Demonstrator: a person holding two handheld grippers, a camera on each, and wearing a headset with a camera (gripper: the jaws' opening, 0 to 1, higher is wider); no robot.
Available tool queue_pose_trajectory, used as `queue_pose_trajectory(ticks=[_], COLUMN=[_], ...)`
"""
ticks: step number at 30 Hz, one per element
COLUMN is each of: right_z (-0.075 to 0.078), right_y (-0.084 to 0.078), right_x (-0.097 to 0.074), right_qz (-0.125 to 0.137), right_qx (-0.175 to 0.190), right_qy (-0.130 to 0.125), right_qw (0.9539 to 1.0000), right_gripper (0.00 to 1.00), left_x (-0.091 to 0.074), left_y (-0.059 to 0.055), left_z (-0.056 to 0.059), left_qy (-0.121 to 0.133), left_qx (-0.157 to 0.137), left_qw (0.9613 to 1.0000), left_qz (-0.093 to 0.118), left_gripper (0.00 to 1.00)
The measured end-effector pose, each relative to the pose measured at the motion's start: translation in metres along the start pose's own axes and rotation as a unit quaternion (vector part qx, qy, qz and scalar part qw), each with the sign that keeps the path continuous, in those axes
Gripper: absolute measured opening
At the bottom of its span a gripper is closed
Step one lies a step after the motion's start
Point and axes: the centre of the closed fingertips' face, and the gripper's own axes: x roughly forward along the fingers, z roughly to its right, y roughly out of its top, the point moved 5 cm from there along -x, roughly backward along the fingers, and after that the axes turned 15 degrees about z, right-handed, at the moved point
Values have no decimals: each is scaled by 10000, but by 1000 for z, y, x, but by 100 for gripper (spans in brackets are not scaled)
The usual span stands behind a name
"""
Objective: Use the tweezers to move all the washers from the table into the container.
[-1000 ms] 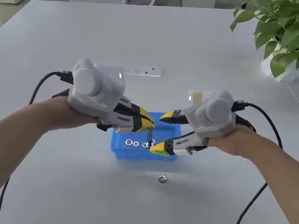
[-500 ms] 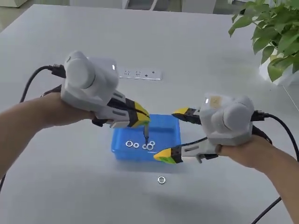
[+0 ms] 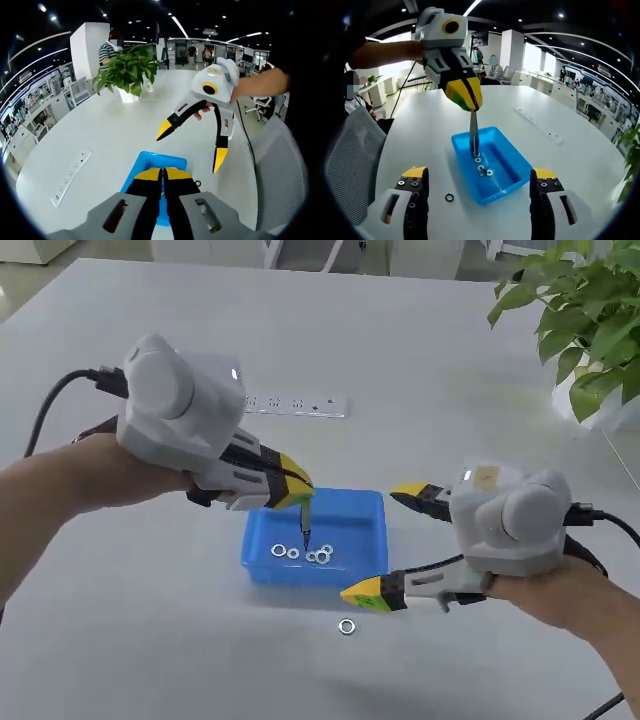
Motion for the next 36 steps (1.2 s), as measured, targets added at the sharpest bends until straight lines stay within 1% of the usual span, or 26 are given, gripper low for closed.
queue_pose_trajectory(ticks=[7, 12, 20, 32, 36], right_z=[-3, -5, -8, -15, -17], right_y=[-1, -1, -2, -11, -14], right_x=[-6, -9, -18, -26, -29], right_qz=[15, 45, 85, 42, 23], right_qx=[35, 48, 38, 64, 52], right_qy=[-39, -76, -117, -110, -96], right_qw=[10000, 9999, 9999, 9999, 9999], right_gripper=[85, 86, 85, 85, 84], left_x=[-5, -7, -8, 1, 5], left_y=[7, 11, 20, 20, 20], left_z=[3, 7, 15, 30, 36], left_qy=[55, 23, -21, -274, -381], left_qx=[-12, -47, -130, -163, -101], left_qw=[10000, 10000, 9998, 9993, 9988], left_qz=[16, 31, 120, 192, 289], left_gripper=[5, 5, 5, 5, 5])
